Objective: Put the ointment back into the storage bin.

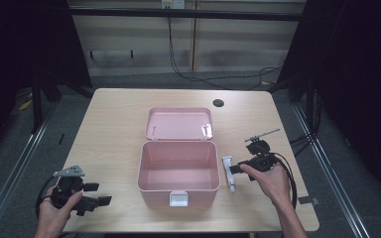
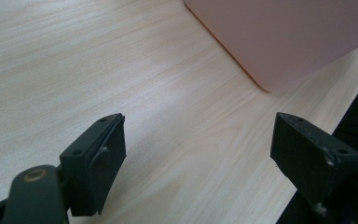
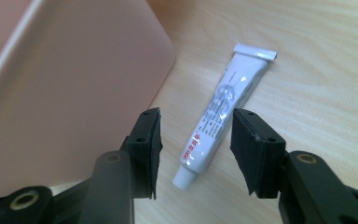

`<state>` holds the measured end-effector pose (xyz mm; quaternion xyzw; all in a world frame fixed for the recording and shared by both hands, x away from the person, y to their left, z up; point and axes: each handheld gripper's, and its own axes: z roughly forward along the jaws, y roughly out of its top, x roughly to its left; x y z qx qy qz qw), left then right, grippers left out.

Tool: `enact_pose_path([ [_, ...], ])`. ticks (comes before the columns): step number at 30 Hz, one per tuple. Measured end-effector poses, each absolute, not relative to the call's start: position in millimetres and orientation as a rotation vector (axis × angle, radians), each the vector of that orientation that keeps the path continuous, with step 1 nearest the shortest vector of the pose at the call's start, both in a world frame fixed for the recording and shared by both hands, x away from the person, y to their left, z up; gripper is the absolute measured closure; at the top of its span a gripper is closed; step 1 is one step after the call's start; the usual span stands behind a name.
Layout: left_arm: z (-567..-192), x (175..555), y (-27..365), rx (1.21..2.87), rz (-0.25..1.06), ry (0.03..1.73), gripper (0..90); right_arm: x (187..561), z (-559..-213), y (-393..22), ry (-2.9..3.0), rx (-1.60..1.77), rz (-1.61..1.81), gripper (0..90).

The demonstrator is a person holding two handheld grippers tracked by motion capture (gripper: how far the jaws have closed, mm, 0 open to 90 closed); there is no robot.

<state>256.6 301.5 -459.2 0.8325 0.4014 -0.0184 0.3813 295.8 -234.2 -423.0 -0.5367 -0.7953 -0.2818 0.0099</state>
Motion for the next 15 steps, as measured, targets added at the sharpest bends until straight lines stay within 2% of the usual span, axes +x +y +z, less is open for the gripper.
enact_pose_path([
  [9,-459,257,301,2.125,-0.047,1.025,18.0,299,-432,-228,-2.495,-1.681,-0.687,53.6],
  [15,-460,257,301,2.13,-0.05,1.027,18.0,306,-437,-221,-2.495,-1.688,-0.615,58.0],
])
